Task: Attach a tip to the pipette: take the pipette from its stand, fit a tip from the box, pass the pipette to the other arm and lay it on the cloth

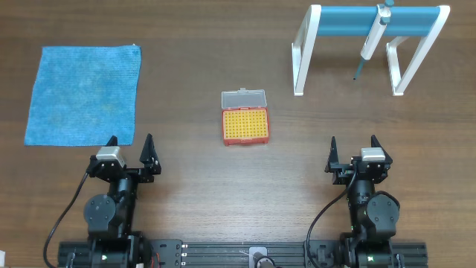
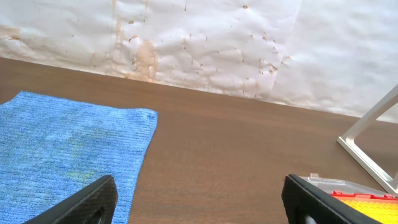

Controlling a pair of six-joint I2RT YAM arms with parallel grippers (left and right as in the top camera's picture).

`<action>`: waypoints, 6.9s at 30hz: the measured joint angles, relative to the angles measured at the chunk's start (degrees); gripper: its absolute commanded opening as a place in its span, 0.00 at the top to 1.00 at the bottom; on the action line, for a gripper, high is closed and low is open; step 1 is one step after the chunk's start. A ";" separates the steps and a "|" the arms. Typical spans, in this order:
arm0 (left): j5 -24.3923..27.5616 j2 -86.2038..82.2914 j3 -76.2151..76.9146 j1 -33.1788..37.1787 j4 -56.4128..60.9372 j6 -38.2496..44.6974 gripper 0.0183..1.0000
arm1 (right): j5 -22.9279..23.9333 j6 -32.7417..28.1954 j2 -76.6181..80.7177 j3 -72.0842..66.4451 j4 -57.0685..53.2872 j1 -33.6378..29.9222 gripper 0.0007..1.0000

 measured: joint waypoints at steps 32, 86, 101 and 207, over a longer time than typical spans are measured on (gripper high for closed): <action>-0.02 0.04 0.02 0.00 -0.17 -0.02 0.15 | 3.45 0.48 25.03 7.69 15.43 -4.66 0.05; -0.24 -0.11 0.04 -0.04 -0.15 0.00 0.15 | -16.28 2.93 81.94 18.40 82.86 28.70 0.92; -0.24 -0.15 0.04 -0.04 -0.17 0.00 0.15 | -13.42 9.77 107.49 27.63 87.45 30.10 0.92; -0.24 -0.15 0.04 -0.04 -0.15 0.00 0.15 | -27.87 6.54 66.31 48.33 2.23 29.81 0.92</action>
